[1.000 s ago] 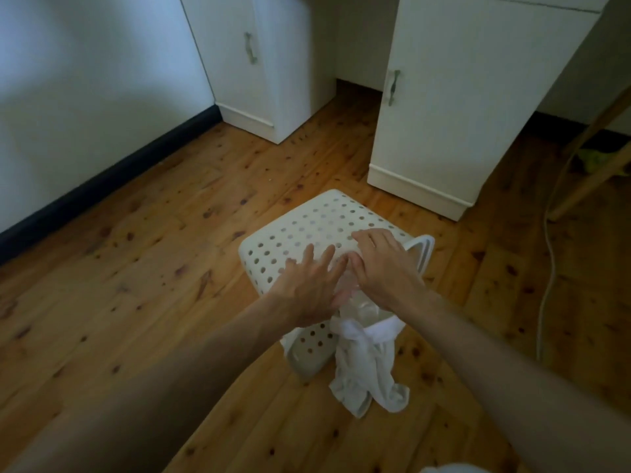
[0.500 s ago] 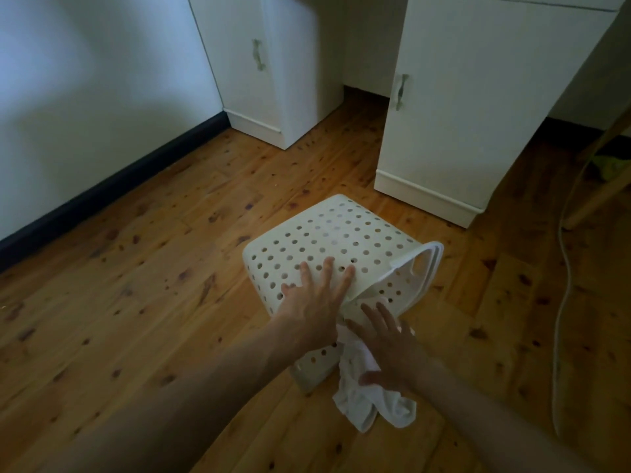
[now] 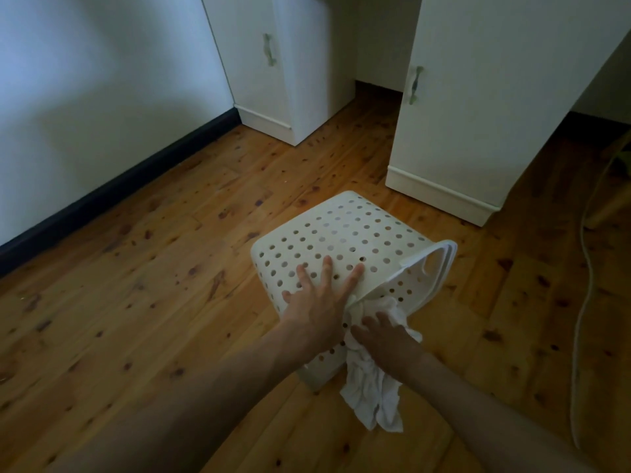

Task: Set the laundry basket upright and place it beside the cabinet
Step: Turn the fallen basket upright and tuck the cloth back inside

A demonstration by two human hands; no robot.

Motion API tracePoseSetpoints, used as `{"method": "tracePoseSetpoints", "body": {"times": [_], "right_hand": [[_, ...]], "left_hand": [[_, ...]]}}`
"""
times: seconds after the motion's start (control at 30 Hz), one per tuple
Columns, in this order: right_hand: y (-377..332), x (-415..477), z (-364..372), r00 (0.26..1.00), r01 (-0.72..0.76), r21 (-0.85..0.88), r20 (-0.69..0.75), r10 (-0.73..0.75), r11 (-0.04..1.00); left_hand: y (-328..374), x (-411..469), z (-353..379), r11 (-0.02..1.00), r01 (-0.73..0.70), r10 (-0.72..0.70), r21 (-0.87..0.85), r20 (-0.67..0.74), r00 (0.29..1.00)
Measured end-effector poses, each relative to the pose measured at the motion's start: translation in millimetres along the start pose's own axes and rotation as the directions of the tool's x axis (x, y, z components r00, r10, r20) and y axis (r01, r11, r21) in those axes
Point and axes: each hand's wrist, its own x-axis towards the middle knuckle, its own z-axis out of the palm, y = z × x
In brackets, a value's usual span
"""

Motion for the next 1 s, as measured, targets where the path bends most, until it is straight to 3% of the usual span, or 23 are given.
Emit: {"method": "tracePoseSetpoints", "body": {"times": [0.17,0.4,0.63,0.77,0.87,1.0], "right_hand": [[4,-12,-14,0.953,0.090,-0.015,-0.288,-0.091,0.996],[9,-21,-50,0.790,0.139,0.069,-0.610,-0.068,0.988],[8,-26,-87,0.618,0.206,0.366,-0.768,0.169,0.908],[9,-18,-100,0.556,0.219,0.405,-0.800,0.227,0.888],[10,-9,-102,0.605,0.174,0.410,-0.762,0.231,0.895],[5,1,-101,0.717,0.015,0.457,-0.625,0.309,0.890]], "left_hand": [[2,-4,-2,0.999,-0.007,0.008,0.032,-0.027,1.000],[-9,-2,-13,0.999,-0.031,0.031,0.041,-0.019,0.999],[-28,4,-63,0.975,-0.075,0.034,-0.209,-0.193,0.981],[-28,-7,-87,0.917,-0.099,0.035,-0.386,-0.168,0.985],[-27,-19,-99,0.840,-0.154,0.094,-0.521,-0.139,0.986],[-32,-25,-100,0.780,-0.075,0.057,-0.621,-0.049,0.997]]}}
